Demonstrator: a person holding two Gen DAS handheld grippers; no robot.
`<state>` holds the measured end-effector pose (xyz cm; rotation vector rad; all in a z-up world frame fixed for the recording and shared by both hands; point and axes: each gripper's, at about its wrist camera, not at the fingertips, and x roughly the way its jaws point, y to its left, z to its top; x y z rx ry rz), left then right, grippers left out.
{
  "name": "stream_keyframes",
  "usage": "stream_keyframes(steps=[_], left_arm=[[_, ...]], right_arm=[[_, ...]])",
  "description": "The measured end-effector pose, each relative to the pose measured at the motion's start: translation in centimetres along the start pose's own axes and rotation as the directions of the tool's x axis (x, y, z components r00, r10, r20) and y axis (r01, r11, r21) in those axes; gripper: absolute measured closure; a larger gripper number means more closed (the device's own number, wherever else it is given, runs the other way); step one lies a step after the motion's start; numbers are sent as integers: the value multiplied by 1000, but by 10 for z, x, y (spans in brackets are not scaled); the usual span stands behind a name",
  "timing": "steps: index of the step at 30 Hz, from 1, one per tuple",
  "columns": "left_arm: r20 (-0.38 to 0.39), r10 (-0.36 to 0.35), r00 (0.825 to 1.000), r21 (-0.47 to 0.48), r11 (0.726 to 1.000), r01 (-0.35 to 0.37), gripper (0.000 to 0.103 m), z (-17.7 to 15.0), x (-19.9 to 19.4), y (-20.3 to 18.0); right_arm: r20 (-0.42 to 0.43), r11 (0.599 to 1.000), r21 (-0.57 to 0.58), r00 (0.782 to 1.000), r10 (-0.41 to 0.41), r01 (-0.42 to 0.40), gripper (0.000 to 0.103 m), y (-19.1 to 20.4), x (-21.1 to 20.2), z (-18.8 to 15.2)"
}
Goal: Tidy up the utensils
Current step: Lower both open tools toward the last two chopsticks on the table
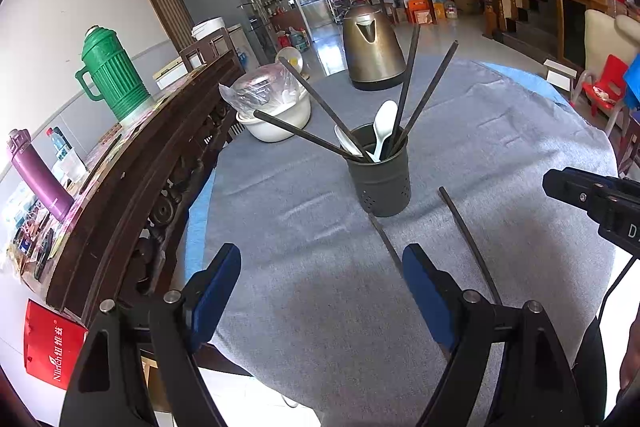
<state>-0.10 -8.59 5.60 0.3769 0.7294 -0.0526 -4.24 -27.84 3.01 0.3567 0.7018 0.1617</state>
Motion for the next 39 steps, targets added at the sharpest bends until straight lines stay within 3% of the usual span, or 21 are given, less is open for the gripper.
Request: stream_keyframes(steps=[39], left_arm=[[-112, -33, 993, -58, 998, 26, 20, -14, 57, 24]], right_arm=[[-157, 999, 32, 988, 1, 4, 71, 9, 67, -6]])
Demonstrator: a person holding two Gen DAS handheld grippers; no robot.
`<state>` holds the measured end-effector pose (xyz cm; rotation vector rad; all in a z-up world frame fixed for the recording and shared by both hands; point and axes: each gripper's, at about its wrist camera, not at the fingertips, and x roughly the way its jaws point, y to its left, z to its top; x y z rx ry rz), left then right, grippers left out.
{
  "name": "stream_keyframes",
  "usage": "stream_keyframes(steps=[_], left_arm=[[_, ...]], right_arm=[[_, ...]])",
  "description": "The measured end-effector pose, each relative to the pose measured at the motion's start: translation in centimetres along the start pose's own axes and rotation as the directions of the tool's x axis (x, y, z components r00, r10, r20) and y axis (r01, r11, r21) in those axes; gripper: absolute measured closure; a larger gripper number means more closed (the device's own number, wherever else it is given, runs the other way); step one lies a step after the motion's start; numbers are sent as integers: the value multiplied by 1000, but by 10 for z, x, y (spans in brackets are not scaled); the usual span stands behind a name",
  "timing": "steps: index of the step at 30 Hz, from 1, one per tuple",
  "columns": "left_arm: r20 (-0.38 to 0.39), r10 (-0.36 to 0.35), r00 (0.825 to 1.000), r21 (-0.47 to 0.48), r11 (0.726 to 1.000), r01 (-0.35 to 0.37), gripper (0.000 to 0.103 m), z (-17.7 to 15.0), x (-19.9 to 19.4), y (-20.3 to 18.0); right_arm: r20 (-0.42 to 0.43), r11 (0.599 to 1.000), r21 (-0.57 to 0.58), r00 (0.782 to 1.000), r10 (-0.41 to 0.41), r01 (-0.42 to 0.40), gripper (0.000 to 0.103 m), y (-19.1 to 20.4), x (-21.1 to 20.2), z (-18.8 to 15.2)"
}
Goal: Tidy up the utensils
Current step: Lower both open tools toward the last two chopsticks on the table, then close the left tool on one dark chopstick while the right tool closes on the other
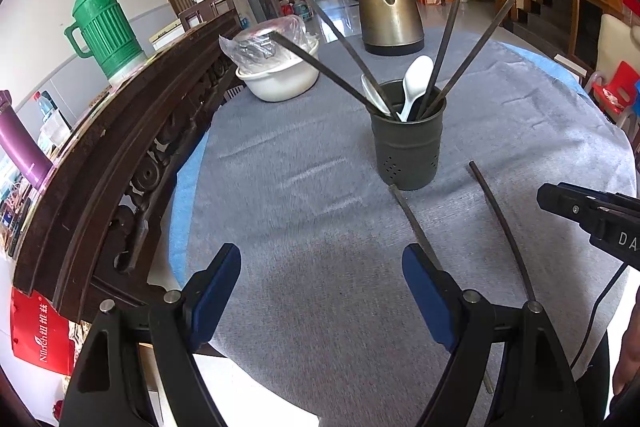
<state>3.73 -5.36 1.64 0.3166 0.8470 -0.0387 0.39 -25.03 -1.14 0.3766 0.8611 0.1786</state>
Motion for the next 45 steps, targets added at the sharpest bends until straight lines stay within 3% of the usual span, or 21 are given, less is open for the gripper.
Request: stream_keyframes(steps=[23, 29, 38, 40, 42, 44, 45], left_arm=[[-68, -7, 998, 6, 1000, 7, 20, 6, 40, -4], [-122, -48, 991, -12, 999, 47, 20, 6, 59, -6], [-226, -179, 958, -129, 980, 152, 20, 6, 97, -4], [-239, -201, 950, -147, 974, 169, 20, 7, 104, -6], [-250, -241, 938, -165, 965, 204, 20, 9, 108, -9], [-273, -274, 922, -175, 957, 232, 26, 7, 112, -15], [-284, -289, 914, -178, 953, 246, 36, 6, 114, -19]], right_arm=[[-58, 999, 40, 998, 8, -5, 71, -15, 45, 9], [-74, 999, 44, 997, 4, -1, 71, -19, 54, 10], [-135, 1000, 8, 991, -25, 26, 72, -19, 72, 2], [-148, 999, -6, 988, -37, 36, 75, -19, 75, 0], [-170, 999, -18, 984, -46, 43, 84, -18, 79, -4], [-182, 998, -29, 982, -57, 53, 90, -17, 81, -7], [-186, 998, -35, 981, -62, 57, 93, -17, 81, -9]])
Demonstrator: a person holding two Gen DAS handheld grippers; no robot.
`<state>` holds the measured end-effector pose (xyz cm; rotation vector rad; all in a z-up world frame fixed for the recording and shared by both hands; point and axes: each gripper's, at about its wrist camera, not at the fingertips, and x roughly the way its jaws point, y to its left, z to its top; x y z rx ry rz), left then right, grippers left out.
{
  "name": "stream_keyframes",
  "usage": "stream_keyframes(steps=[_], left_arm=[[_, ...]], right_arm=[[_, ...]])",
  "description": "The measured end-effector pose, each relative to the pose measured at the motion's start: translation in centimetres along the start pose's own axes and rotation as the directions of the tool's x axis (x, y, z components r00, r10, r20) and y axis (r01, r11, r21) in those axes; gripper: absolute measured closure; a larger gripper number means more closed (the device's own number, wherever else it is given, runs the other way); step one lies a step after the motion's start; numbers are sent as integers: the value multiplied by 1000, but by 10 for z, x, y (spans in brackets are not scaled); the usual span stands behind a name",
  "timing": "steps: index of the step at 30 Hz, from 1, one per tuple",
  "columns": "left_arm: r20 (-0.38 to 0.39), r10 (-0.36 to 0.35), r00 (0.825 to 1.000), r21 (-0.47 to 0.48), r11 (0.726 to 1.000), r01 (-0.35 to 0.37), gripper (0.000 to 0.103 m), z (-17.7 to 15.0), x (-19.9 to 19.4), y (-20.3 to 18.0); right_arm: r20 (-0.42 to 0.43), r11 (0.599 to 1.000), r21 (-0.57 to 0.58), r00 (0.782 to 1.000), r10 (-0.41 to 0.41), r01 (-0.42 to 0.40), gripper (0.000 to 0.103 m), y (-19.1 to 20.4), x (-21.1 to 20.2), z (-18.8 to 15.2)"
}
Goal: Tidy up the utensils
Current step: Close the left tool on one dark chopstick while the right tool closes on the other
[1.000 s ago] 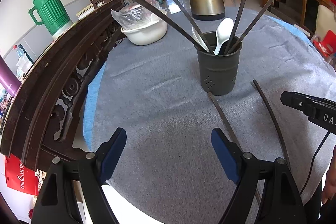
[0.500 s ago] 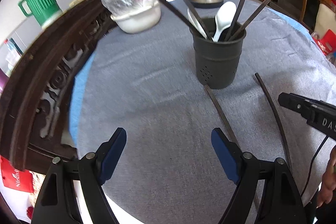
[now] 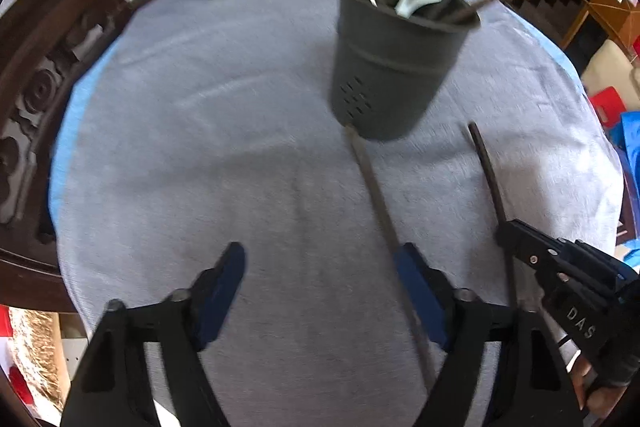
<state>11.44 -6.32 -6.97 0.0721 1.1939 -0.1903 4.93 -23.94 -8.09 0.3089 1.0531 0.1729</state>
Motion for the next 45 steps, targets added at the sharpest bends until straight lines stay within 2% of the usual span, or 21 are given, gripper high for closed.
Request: stream_keyframes(steps=[1, 2, 7, 12, 16, 22, 24, 28, 32, 33, 37, 41, 45], left_arm=[[-9, -11, 1000, 2, 1000, 11, 44, -1, 2, -2], [-18, -21, 1000, 3, 1000, 21, 46, -1, 5, -4], [4, -62, 998, 24, 998, 62, 71, -1, 2, -14], [17, -94, 995, 56, 994, 93, 87, -1, 3, -18], [3, -142, 990, 40, 989, 142, 88, 1, 5, -9], [-41, -227, 973, -82, 971, 223, 89, 2, 6, 13], [-44, -247, 968, -113, 964, 241, 83, 1, 6, 16], [-36, -287, 957, -151, 949, 278, 61, 2, 4, 17], [-43, -259, 965, -134, 959, 251, 62, 4, 12, 3], [-34, -245, 969, -122, 963, 240, 63, 3, 14, -1], [-19, -200, 980, -82, 977, 198, 93, 4, 19, -10], [-13, -184, 983, -42, 982, 183, 95, 3, 20, -20], [-43, -178, 983, 26, 983, 179, 96, -11, 19, -17]], right_arm=[[-4, 1000, -4, 1000, -4, 4, 94, 0, 1, -2], [-6, 1000, -4, 1000, -8, 8, 95, 0, 0, -4], [-22, 999, 41, 1000, 2, -1, 96, -8, -2, -8], [-44, 989, 141, 997, 55, -48, 96, -27, -7, -12], [-55, 977, 197, 994, 90, -78, 96, -37, -10, -16], [-57, 980, 189, 996, 74, -62, 96, -36, -13, -20], [-58, 980, 187, 996, 71, -59, 95, -35, -12, -18], [-56, 979, 191, 995, 79, -67, 95, -35, -11, -18], [-51, 977, 198, 994, 92, -80, 95, -37, -10, -18], [-50, 976, 200, 994, 95, -83, 95, -37, -10, -19], [-43, 975, 201, 994, 103, -92, 95, -39, -13, -20], [-38, 972, 208, 993, 115, -104, 95, -42, -15, -22], [-45, 972, 211, 992, 118, -106, 95, -44, -17, -22]])
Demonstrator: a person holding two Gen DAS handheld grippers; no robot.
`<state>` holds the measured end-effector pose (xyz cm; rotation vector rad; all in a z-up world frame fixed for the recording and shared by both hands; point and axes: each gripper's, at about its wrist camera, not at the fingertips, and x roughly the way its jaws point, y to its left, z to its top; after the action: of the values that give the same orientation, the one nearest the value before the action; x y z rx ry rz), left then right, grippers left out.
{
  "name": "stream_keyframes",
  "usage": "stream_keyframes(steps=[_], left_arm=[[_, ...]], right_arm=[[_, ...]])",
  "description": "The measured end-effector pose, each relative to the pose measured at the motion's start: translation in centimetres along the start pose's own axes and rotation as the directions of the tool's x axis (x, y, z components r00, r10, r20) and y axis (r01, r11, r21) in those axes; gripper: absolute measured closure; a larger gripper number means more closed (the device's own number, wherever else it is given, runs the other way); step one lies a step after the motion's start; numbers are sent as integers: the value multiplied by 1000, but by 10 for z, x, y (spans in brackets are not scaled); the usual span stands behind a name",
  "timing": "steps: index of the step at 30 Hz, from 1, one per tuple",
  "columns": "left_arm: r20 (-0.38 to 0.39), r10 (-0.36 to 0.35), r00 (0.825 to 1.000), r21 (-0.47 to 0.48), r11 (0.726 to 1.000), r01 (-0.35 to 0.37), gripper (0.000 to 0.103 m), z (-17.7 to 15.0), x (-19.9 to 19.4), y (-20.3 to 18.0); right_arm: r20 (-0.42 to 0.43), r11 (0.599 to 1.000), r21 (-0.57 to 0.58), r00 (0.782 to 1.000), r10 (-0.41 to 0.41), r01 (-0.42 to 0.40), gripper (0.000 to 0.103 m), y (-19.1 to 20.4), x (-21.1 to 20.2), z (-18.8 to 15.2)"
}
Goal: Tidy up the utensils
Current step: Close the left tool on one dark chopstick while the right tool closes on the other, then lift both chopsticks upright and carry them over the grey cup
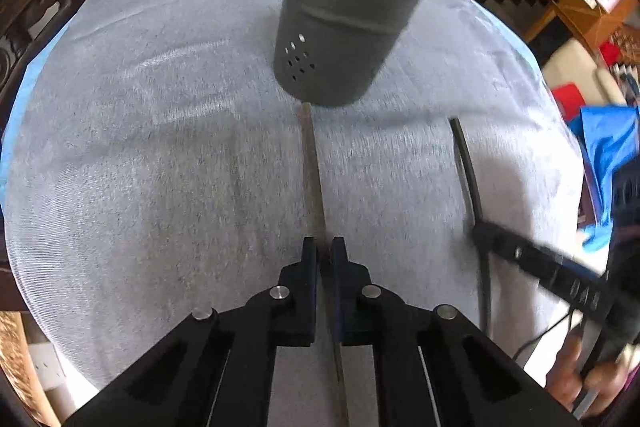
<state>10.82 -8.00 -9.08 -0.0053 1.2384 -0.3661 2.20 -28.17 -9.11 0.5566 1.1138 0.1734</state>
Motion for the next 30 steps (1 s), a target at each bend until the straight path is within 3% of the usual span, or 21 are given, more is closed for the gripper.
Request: stream_keyframes(steps=[8, 10, 12, 17, 22, 25, 30], left_arm=[[-75, -42, 996, 50, 998, 46, 94, -3, -2, 9], [-59, -38, 997, 31, 999, 40, 72, 7, -3, 14], [-28, -46, 999, 8, 999, 46, 66, 19, -5, 19], [0, -29, 1000, 13, 1000, 29, 66, 42, -1, 13], [-9, 30, 1000, 47, 998, -29, 68, 59, 17, -7], [-26, 40, 999, 45, 998, -39, 80, 66, 29, -10], [9, 72, 997, 63, 995, -73, 95, 82, 42, -22]], right_arm=[[-90, 1000, -9, 996, -20, 19, 93, 2, 0, 7], [-108, 999, 3, 994, -34, 34, 92, 3, 3, 15], [-102, 998, 10, 993, -60, 62, 82, 4, 4, 25], [-77, 996, 11, 993, -89, 90, 65, 9, 10, 48], [-50, 984, -51, 984, -173, 170, 65, 24, 20, 60], [-38, 972, -88, 975, -221, 217, 69, 33, 25, 64], [-6, 930, -195, 948, -318, 311, 89, 48, 34, 64]])
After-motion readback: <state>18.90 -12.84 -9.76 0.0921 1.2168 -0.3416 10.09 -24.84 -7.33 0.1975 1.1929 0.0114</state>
